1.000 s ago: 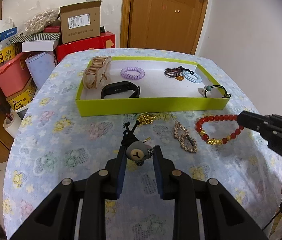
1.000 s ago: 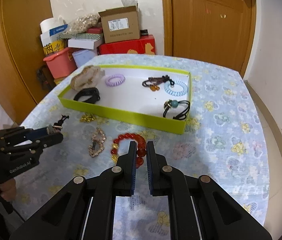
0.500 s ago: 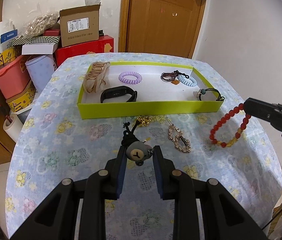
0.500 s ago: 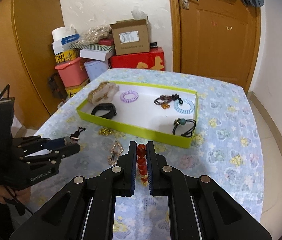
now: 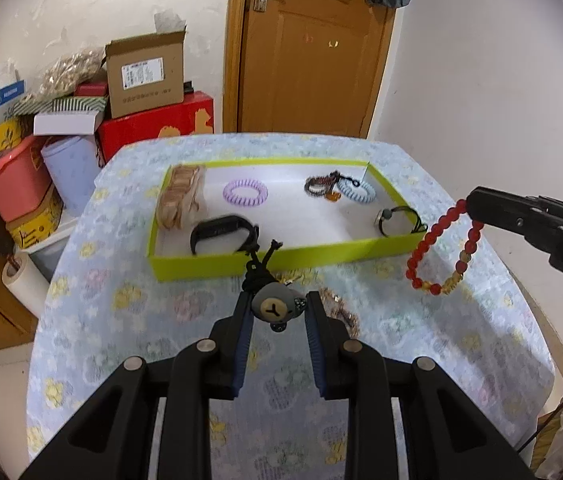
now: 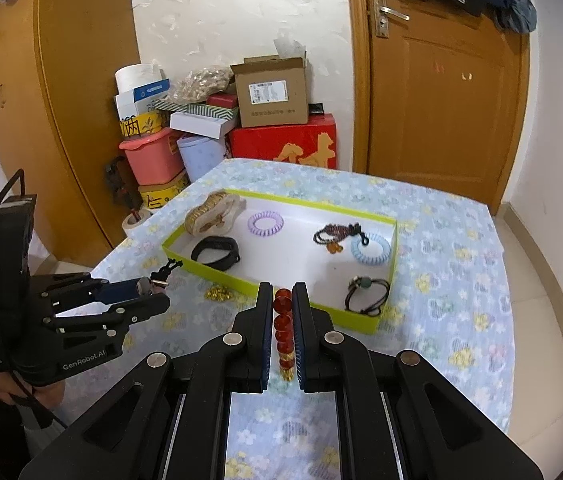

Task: Organize jewelry
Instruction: 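Carry the bear-charm hair tie and red bracelet into the tray while opening both tools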

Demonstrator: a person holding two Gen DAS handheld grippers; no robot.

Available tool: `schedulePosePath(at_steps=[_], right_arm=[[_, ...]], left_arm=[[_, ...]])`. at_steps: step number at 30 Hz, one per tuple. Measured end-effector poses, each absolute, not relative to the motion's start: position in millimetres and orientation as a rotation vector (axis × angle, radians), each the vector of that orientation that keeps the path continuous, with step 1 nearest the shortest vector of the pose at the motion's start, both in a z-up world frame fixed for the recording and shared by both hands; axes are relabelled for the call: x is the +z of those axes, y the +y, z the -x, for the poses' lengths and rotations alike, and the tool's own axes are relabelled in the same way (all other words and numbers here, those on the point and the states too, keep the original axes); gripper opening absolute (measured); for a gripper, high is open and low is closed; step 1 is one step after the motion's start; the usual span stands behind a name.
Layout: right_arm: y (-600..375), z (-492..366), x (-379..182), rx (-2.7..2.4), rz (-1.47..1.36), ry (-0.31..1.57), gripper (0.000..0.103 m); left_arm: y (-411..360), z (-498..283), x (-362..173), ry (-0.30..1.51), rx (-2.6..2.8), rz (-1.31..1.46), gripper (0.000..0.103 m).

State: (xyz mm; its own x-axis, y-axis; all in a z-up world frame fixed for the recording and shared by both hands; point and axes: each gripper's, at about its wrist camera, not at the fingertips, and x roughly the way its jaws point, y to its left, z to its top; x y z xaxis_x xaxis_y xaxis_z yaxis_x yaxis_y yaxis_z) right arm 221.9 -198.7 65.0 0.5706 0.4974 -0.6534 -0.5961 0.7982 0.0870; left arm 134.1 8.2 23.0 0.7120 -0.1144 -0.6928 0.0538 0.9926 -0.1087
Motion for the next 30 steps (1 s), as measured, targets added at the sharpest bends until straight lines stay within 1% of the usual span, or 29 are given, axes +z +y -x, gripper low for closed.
schedulePosePath(at_steps=[7,16,24,30], right_arm=[[-194.9,-237.1,75.5,0.650,0.145,0.704,0.009],[-186.7,-265.5,86.2,0.645,0.160,0.683,0.009],[-182.2,-290.5,75.5,0.635,0.157,0.707,0.009],[-178.2,-305.4,59.3,0.633,0.151,0.743,0.009]], left_arm=[[5.6,-148.7,40.0,0.738,-0.118,0.061,0.027],[3.4,-175.3,47.8,0.729,-0.132,0.041,0.027],[-0.5,-200.8,47.9,0.722,-0.150,0.031,0.027],[-1.2,-218.0,37.5,0.741,-0.164,0.042,0.027]])
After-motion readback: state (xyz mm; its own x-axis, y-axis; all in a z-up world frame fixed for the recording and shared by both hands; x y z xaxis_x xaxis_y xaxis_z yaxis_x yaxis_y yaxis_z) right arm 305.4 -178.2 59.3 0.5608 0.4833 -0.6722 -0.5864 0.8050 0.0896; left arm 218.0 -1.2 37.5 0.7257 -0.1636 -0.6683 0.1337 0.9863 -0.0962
